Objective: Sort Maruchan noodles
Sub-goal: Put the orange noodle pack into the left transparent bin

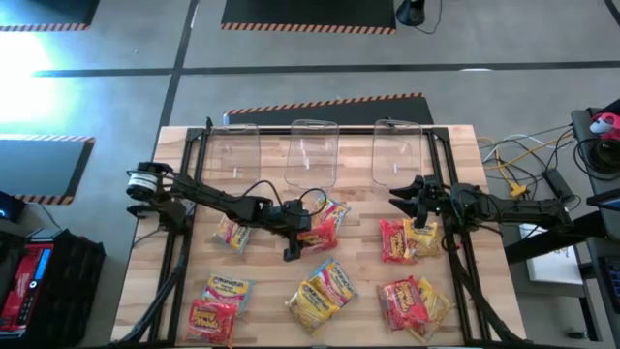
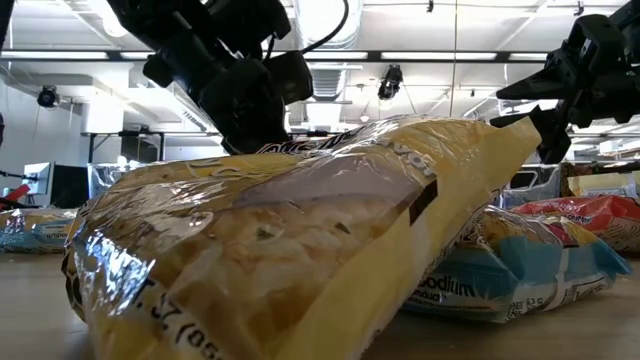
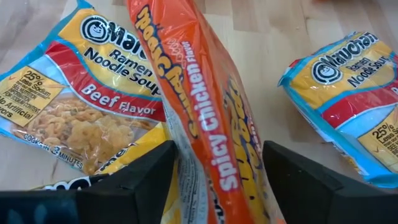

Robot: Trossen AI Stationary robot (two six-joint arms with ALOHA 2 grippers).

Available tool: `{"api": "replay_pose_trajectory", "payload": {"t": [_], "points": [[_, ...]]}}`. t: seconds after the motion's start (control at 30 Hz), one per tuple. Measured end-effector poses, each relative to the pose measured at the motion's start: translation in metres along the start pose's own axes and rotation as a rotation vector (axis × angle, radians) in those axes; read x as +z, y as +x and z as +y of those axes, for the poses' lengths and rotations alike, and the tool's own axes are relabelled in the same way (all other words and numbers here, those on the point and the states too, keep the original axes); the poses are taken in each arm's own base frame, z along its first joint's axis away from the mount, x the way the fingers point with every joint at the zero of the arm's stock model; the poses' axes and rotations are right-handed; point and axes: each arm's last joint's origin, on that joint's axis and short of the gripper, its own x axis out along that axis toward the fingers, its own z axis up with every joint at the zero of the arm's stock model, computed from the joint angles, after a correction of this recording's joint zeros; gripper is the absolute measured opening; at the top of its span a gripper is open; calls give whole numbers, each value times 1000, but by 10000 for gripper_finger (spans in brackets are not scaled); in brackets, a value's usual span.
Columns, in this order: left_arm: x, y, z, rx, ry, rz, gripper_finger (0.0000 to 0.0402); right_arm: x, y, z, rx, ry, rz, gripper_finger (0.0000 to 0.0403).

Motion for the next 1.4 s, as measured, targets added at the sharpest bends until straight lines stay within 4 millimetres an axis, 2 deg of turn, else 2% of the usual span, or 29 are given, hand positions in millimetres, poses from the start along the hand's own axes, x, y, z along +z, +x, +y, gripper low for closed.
{"api": "replay_pose_trajectory", "payload": {"t": [0.5, 0.7, 0.93, 1.17, 1.4], "points": [[2, 0, 0, -6, -20, -7, 85, 0, 0, 0, 0, 0, 0, 208], [11, -3, -2, -7, -29, -29, 77, 0, 0, 0, 0, 0, 0, 208], [28, -15, -5, -34, -41, -87, 76, 0, 0, 0, 0, 0, 0, 208], [50, -38, -9, -34, -34, -150, 76, 0, 0, 0, 0, 0, 0, 208], [71, -76, 0, 110, 17, -120, 76, 0, 0, 0, 0, 0, 0, 208]]}}
